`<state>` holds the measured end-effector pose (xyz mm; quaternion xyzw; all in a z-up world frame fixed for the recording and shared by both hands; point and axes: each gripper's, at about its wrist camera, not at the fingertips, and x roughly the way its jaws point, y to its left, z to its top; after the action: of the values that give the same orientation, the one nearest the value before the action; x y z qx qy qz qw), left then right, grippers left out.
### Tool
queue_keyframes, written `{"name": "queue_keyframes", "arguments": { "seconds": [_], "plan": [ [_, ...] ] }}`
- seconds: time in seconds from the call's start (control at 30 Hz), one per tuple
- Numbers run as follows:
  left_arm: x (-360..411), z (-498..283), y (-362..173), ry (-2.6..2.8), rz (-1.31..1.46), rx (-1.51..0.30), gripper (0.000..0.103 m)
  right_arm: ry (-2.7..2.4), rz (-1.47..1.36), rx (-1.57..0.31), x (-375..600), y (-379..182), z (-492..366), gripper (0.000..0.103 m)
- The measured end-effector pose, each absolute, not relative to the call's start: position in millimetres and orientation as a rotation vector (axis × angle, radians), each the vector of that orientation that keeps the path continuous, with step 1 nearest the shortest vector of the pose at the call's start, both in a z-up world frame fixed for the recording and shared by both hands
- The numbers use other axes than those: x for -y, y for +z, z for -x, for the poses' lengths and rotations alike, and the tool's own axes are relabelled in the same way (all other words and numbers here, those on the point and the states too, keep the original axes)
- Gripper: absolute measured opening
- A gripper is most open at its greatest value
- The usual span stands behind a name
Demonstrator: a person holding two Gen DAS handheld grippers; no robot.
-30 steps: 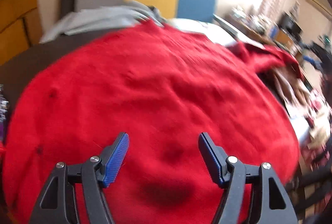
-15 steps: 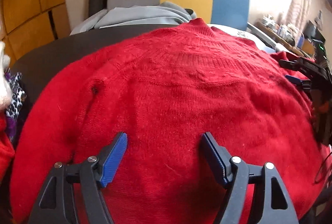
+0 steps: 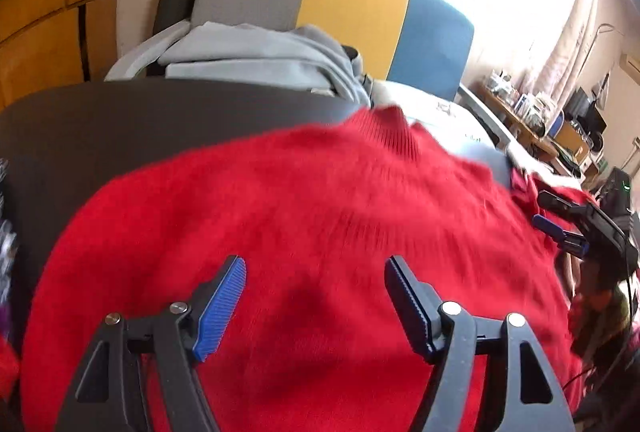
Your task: Fold clothes
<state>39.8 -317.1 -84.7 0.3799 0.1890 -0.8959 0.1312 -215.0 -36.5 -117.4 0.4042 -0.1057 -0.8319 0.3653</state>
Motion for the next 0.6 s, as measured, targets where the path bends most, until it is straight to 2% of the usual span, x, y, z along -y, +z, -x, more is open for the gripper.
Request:
{"name": "queue_keyframes", "arguments": {
  "seconds": [0.13,0.27,0.3,0.33,0.37,0.5,0.6],
  "plan": [
    [321,21,-97,-2.585,-1.184,-0.434,0.073,-2.026,-1.036,0.088,97,-117,233,0.086],
    [340,61,-120,-2.521,-1.223,-0.366,0.073,-1.986,-1.155,-0.017,134,-146,260,0.085],
    [345,69,-126,-2.501,-1.223,-0.348,0.074,-2.03,-1.152,-0.048,136,-151,266,0.084],
    [350,72,-130,-2.504,-1.202,-0.339,0.079,-2.089,-1.128,-0.075,134,-152,269,0.082],
    [355,75,-130,-2.512,-1.186,-0.353,0.081,-2.163,-1.108,-0.087,131,-156,273,0.082],
    [370,94,-132,-2.498,-1.163,-0.356,0.083,-2.32,-1.127,0.071,112,-159,289,0.076],
    [367,101,-133,-2.491,-1.164,-0.318,0.085,-2.333,-1.124,0.02,121,-158,286,0.081]
  ]
}}
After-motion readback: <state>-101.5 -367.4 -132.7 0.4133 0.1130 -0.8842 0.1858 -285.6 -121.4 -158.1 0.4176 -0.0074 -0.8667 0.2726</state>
